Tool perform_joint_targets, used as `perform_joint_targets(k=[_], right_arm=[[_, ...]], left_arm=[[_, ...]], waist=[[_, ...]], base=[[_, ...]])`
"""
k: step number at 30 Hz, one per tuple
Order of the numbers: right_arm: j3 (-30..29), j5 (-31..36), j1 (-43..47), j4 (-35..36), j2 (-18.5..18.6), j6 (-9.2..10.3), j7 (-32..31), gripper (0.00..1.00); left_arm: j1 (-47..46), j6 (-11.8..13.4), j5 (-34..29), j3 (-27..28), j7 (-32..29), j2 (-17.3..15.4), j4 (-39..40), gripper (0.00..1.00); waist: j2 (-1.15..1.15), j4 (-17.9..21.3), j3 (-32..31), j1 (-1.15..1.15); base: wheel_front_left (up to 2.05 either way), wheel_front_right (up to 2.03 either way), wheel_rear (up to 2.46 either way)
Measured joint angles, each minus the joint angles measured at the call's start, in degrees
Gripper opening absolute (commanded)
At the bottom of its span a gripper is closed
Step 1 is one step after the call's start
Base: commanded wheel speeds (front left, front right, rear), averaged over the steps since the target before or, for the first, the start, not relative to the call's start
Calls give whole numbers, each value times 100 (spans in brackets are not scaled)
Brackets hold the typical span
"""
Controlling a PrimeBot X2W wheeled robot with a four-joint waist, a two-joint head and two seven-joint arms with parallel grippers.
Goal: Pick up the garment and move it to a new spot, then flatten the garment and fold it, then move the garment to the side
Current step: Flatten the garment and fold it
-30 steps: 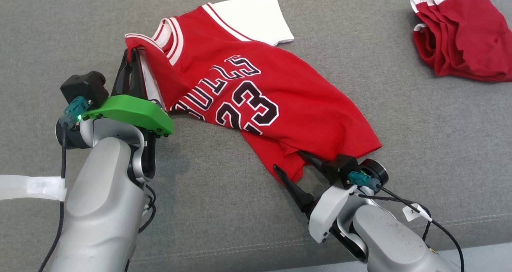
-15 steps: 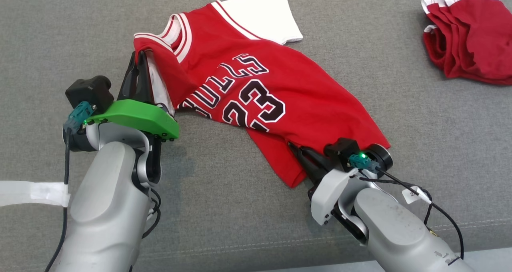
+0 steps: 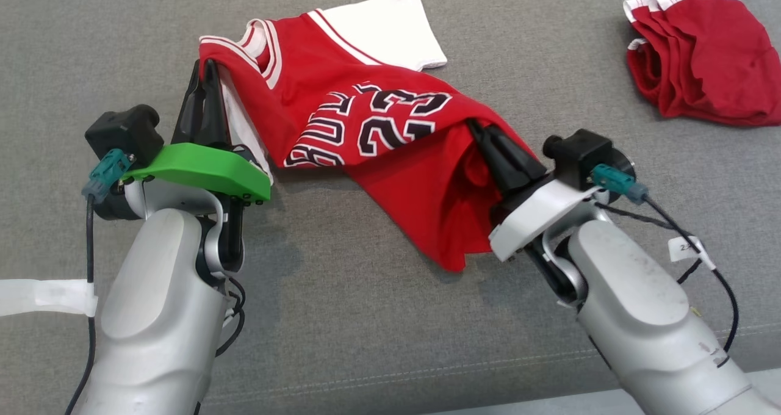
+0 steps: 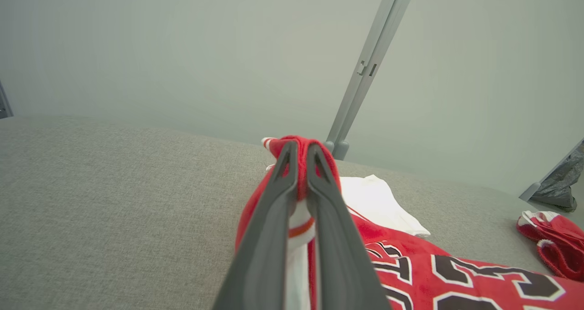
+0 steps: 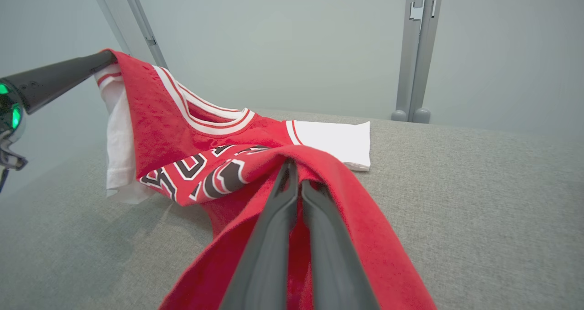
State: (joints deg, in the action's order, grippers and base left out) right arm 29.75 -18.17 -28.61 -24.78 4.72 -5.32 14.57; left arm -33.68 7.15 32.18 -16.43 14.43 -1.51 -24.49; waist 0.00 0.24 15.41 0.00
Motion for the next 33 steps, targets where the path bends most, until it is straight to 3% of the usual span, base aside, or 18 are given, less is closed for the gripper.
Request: perform_joint_targets(k=[8,15,22,26,33], right_arm=[[-499,-1,-35,398,642,30,1,0],[-855,23,-19,962,946,-7,1,0],[-1666,164,-96,1819,1351,240,4,0],[-1357,92,154,1601,1390,76,10,0],[-468,-124,1665,889,1488,-123,-468,0]], left_arm=[[0,0,43,97,1,2,719,0],[0,0,34,396,8,2,1303,0],[141,0,-127,853,9,9,1812,0],[504,0,2,933,31,7,1879,0],[1882,0,211,780,30,-3,1343,0]], waist=[[0,161,-186,0],[0,181,-357,0],[0,245,-544,0],[0,307,-590,0],[0,335,-508,0]], base=[[0,0,0],[0,0,0],[0,0,0],[0,0,0],[0,0,0]])
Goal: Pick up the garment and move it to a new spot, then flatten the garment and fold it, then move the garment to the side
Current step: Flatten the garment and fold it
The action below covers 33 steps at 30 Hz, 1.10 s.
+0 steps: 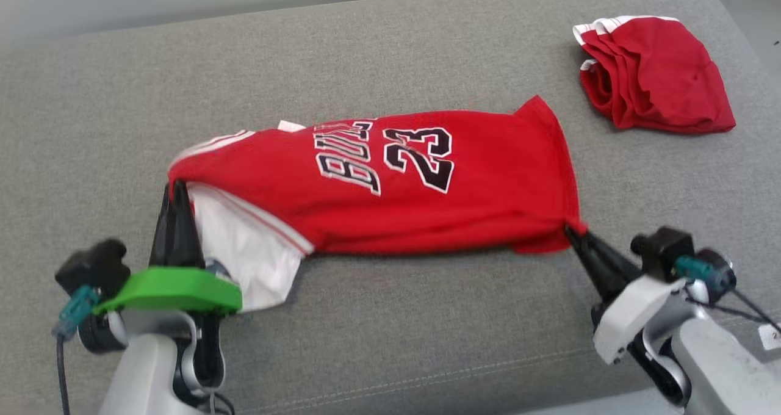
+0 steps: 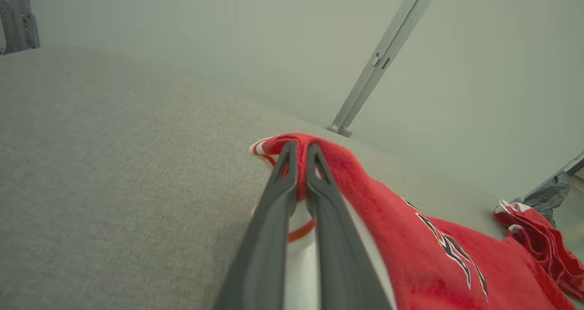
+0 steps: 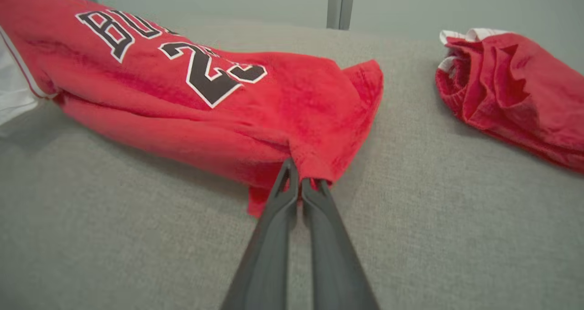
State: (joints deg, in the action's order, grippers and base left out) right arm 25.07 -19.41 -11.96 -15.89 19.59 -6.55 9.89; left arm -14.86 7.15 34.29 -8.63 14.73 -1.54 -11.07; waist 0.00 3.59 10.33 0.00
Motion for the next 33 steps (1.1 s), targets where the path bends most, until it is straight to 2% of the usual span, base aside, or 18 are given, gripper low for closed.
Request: perform_joint_targets(k=[4,8,12,13,14,16,18,22,27,33], right_arm=[[247,-38,517,-256,100,-8,-189,0],[285,-42,655,-342,183,-12,-189,0],[321,-122,648,-380,98,-51,-121,0],[319,-136,648,-392,91,-49,-63,12],[320,-137,648,-397,87,-49,-31,18],[343,-131,644,-389,74,-51,57,13],[327,-125,612,-343,66,-51,198,0],[277,-123,324,-178,-3,-51,320,0],[191,-41,-5,54,80,-51,375,0],[-126,82,-511,534,58,-49,453,0]], left_arm=[[564,0,112,168,-7,-11,-266,0],[612,0,141,364,-7,-8,-258,0],[611,0,137,421,-7,-16,-164,0],[611,0,134,403,-7,-13,-146,0],[611,0,134,397,-7,-12,-131,0],[611,0,134,426,-7,-14,-89,0],[611,0,134,459,-7,-14,-41,0],[609,0,135,487,-7,-15,29,0],[503,-15,224,464,-5,-14,193,0],[235,-116,960,490,-5,-13,515,0]], waist=[[0,15,61,0],[0,36,71,0],[0,105,49,0],[0,117,38,0],[0,129,28,0],[0,161,18,0],[0,197,13,0],[0,280,1,0],[0,310,-57,0],[0,310,-149,0]], base=[[0,0,0],[0,0,0],[0,0,0],[0,0,0],[0,0,0],[0,0,0],[0,0,0],[0,0,0],[0,0,0],[0,0,0]])
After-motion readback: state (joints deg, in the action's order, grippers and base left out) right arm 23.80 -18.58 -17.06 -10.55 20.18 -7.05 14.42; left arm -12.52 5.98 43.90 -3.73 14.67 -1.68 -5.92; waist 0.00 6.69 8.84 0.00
